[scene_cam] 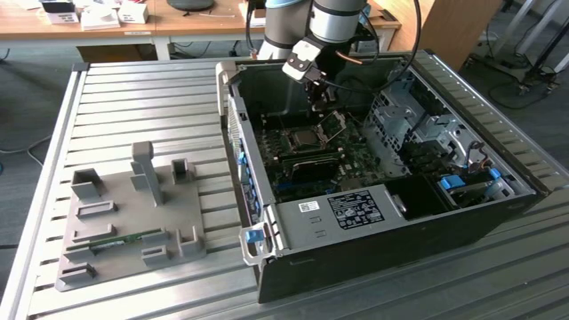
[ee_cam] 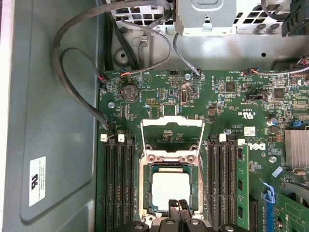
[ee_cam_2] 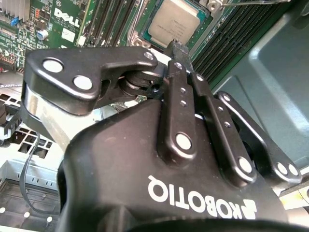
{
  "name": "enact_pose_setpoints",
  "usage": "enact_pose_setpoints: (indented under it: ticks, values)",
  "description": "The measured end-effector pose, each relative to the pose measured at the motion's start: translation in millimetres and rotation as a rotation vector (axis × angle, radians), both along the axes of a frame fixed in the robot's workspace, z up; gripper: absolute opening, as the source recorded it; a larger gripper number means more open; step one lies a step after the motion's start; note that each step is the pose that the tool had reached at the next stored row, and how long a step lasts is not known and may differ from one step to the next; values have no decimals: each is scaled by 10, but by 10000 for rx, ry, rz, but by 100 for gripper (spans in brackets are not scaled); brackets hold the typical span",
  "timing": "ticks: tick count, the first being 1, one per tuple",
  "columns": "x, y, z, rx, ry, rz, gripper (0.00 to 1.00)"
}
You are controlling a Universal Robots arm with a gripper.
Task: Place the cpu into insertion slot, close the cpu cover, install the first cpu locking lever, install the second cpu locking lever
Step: 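Close the cpu cover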
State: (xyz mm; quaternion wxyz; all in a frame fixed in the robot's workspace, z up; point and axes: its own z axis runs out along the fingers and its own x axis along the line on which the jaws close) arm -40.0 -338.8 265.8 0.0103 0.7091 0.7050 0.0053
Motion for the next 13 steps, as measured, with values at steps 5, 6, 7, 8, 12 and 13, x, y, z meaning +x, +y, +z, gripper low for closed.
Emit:
enact_pose_setpoints:
  ticks: [5, 6, 7, 8, 12, 13]
  values:
    - [10, 0, 1, -3, 2, 1, 11]
    - [17, 0, 1, -2, 1, 0, 11]
    - [25, 0, 0, -1, 1, 0, 11]
    - [34, 0, 1, -1, 1, 0, 11]
    - [84, 0, 0, 0, 0, 0, 11]
    - [97, 0, 0, 0, 1, 0, 11]
